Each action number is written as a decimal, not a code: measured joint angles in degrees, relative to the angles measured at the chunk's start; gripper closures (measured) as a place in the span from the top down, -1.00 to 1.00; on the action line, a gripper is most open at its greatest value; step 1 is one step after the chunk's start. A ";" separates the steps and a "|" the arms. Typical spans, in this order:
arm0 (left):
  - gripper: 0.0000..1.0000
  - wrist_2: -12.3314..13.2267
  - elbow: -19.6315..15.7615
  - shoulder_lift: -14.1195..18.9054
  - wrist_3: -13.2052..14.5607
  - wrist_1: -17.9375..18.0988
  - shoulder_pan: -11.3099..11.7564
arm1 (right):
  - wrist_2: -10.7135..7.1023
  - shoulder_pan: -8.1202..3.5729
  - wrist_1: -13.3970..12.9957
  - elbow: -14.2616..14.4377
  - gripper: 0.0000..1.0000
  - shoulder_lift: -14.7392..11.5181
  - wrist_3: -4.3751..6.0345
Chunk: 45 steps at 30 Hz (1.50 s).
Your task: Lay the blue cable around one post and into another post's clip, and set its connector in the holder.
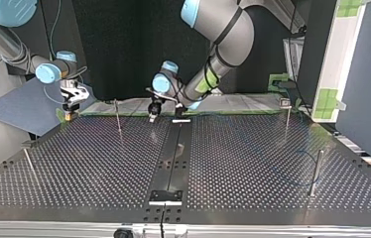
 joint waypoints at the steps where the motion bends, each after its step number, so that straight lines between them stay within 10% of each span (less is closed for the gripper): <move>1: 0.98 0.49 -0.46 0.11 0.11 0.00 -0.01 | 0.00 0.04 0.05 0.00 -1.00 0.00 0.00; 18: 0.98 8.51 -9.63 3.93 2.77 2.75 -0.38 | 0.00 0.14 0.52 0.02 -1.00 0.01 0.09; 45: 0.98 6.09 -13.67 8.13 6.88 3.95 -5.44 | -0.70 0.31 0.95 0.01 -1.00 0.14 0.52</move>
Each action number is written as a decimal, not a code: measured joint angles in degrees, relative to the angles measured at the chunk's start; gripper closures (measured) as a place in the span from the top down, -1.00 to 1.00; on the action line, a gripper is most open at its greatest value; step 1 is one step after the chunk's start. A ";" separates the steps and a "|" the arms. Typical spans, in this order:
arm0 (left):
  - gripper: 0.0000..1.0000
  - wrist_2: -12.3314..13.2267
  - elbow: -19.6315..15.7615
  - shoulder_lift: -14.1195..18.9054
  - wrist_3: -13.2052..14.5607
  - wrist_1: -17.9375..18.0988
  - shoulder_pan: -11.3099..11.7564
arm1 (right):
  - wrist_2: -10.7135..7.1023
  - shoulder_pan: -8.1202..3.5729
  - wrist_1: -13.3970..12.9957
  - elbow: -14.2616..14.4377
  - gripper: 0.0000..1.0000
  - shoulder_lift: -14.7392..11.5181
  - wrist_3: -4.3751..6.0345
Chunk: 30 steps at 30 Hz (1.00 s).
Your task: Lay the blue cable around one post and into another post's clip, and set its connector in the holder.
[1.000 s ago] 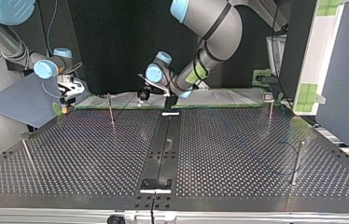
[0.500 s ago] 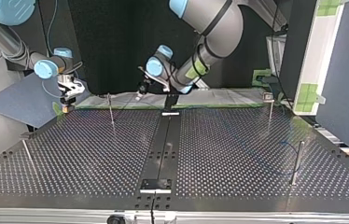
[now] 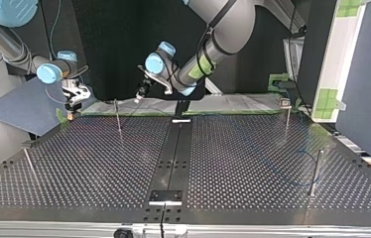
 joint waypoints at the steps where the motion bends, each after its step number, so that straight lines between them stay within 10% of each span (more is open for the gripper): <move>1: 0.98 -0.17 -0.01 0.01 0.06 0.02 -0.26 | -0.02 -0.01 0.01 0.00 -1.00 0.00 0.00; 30: 0.98 -3.35 0.06 1.59 -0.03 0.13 -2.55 | -0.44 -0.16 -0.19 -0.01 -1.00 0.17 0.38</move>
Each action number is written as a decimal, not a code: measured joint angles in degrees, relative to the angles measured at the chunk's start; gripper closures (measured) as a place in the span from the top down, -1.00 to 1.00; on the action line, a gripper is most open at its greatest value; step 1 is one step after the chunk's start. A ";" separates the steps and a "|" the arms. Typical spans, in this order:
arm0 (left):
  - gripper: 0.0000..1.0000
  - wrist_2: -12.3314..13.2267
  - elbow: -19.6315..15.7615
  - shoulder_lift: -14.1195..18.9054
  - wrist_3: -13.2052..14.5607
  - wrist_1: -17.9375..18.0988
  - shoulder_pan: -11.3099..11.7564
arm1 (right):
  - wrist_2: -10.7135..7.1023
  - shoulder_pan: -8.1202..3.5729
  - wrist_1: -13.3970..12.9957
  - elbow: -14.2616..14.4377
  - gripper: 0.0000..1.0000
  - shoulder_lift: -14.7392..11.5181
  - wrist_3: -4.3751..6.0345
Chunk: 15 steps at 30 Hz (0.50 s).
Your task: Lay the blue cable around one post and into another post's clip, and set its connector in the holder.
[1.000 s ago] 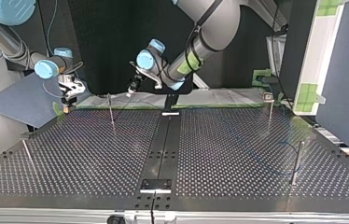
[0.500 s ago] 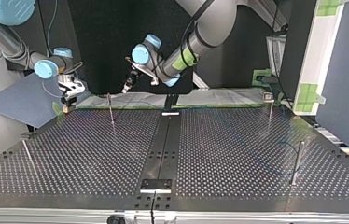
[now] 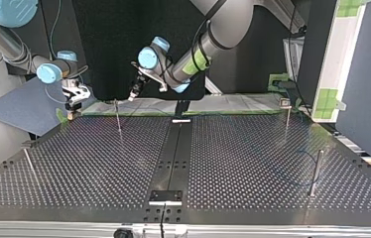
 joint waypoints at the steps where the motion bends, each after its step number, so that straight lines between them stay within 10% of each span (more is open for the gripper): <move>1: 0.98 -0.08 0.00 -0.02 -0.03 -0.02 0.00 | 0.00 0.00 -0.01 0.00 -1.00 0.01 0.02; 15: 0.98 -0.47 0.00 -0.02 -0.42 -0.06 0.02 | 0.00 -0.11 0.01 0.01 -1.00 0.07 0.30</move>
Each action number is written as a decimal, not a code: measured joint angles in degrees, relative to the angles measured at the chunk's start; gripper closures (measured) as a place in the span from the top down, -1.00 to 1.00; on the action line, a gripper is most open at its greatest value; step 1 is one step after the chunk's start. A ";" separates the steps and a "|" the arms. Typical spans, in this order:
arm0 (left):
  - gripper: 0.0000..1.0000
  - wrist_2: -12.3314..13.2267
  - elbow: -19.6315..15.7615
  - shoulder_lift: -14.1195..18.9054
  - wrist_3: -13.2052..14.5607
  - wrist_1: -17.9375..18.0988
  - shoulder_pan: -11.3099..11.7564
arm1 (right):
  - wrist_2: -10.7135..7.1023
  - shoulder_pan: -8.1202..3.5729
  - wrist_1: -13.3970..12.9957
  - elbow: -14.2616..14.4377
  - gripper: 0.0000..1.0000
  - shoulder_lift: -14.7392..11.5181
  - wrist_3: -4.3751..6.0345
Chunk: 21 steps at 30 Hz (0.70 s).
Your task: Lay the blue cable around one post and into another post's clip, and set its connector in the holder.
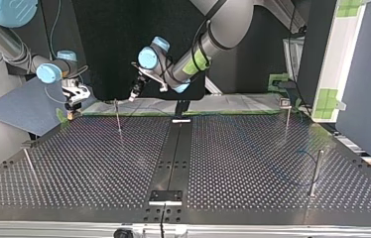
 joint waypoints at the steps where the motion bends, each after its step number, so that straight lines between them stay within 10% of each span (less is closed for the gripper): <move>1: 0.98 -0.01 0.00 -0.01 0.00 -0.01 0.00 | 0.00 0.00 0.00 0.00 -1.00 0.01 0.01; 21: 0.98 -0.07 -0.01 -0.02 -0.43 -0.05 0.13 | 0.00 0.02 0.21 -0.01 -1.00 0.03 0.04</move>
